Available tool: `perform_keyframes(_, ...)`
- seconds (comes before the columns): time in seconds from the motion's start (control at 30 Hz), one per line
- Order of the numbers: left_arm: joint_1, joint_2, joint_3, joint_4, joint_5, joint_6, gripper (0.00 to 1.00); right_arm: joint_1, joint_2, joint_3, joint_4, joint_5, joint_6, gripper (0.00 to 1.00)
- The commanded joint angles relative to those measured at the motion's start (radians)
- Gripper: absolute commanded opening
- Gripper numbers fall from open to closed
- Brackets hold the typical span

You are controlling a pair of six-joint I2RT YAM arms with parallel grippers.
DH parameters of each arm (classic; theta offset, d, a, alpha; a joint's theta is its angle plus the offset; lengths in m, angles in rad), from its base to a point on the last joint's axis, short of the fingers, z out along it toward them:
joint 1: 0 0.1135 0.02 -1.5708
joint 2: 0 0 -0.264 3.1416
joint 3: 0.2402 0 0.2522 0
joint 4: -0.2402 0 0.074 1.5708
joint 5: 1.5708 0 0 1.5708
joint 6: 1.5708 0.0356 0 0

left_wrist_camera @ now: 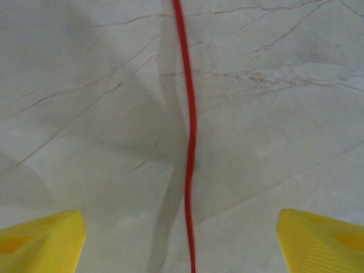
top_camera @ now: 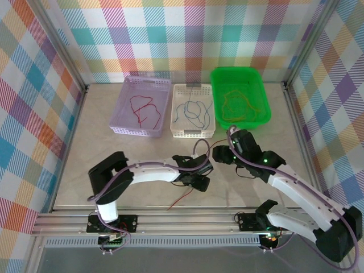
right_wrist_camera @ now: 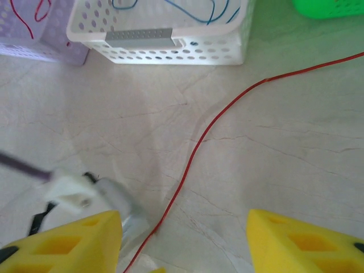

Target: Untangle the cables

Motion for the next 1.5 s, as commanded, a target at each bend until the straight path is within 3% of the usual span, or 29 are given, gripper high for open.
perform_keyframes(0.0, -0.006, 0.068, 0.061, -0.015, -0.029, 0.032, 0.80, -0.005, -0.071, 0.048, -0.111, 0.039, -0.017, 0.60)
perform_keyframes(0.07, 0.001, 0.104, 0.080, -0.022, -0.047, 0.040, 0.75, -0.005, -0.101, 0.062, -0.139, 0.043, -0.019, 0.60)
perform_keyframes(0.4, 0.030, 0.172, 0.068, 0.020, 0.031, 0.042, 0.08, -0.005, -0.190, 0.120, -0.219, 0.068, -0.032, 0.63)
perform_keyframes(0.47, 0.028, 0.142, 0.058, 0.024, 0.037, 0.044, 0.00, -0.005, -0.198, 0.127, -0.225, 0.069, -0.032, 0.63)
perform_keyframes(0.6, 0.013, 0.040, 0.065, -0.035, 0.032, 0.061, 0.00, -0.005, -0.218, 0.137, -0.233, 0.072, -0.032, 0.64)
perform_keyframes(0.9, -0.028, -0.327, 0.204, -0.331, -0.041, 0.079, 0.00, -0.005, -0.260, 0.137, -0.249, 0.090, -0.025, 0.66)
perform_keyframes(1.17, -0.022, -0.575, 0.475, -0.580, -0.252, 0.096, 0.00, -0.004, -0.267, 0.144, -0.235, 0.062, -0.007, 0.66)
perform_keyframes(1.37, 0.093, -0.605, 0.697, -0.711, -0.372, 0.188, 0.00, -0.005, -0.248, 0.144, -0.203, 0.010, 0.011, 0.66)
perform_keyframes(1.47, 0.236, -0.598, 0.758, -0.704, -0.354, 0.258, 0.00, -0.004, -0.233, 0.144, -0.182, -0.020, 0.016, 0.67)
